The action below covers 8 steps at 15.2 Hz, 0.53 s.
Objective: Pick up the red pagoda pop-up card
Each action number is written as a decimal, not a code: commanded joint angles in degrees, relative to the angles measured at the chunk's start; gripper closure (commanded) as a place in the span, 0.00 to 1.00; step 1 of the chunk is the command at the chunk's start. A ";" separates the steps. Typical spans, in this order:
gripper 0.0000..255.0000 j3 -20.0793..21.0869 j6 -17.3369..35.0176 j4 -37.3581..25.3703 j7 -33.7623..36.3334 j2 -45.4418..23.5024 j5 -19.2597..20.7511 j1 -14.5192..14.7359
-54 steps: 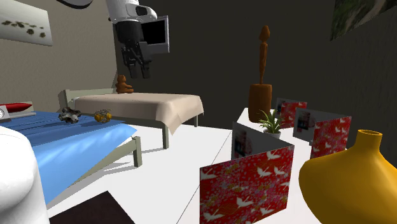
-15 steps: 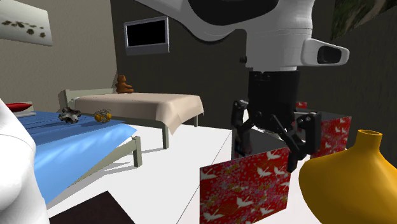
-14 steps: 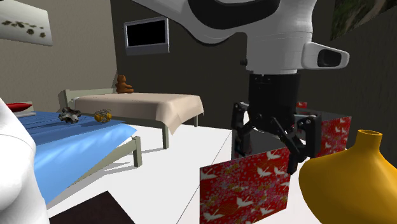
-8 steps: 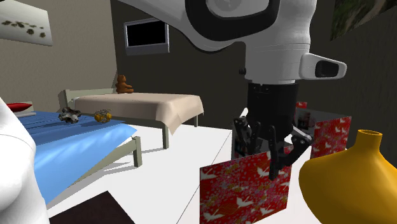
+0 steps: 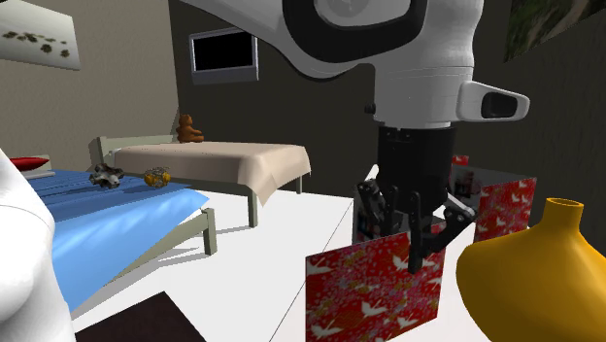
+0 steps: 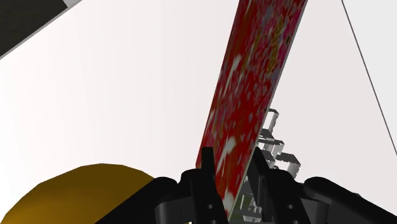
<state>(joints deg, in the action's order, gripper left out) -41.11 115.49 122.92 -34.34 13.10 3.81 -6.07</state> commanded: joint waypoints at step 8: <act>1.00 0.94 -6.13 -5.09 0.88 1.20 0.55 0.06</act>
<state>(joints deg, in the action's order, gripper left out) -40.26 110.34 118.83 -33.52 14.31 4.42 -6.07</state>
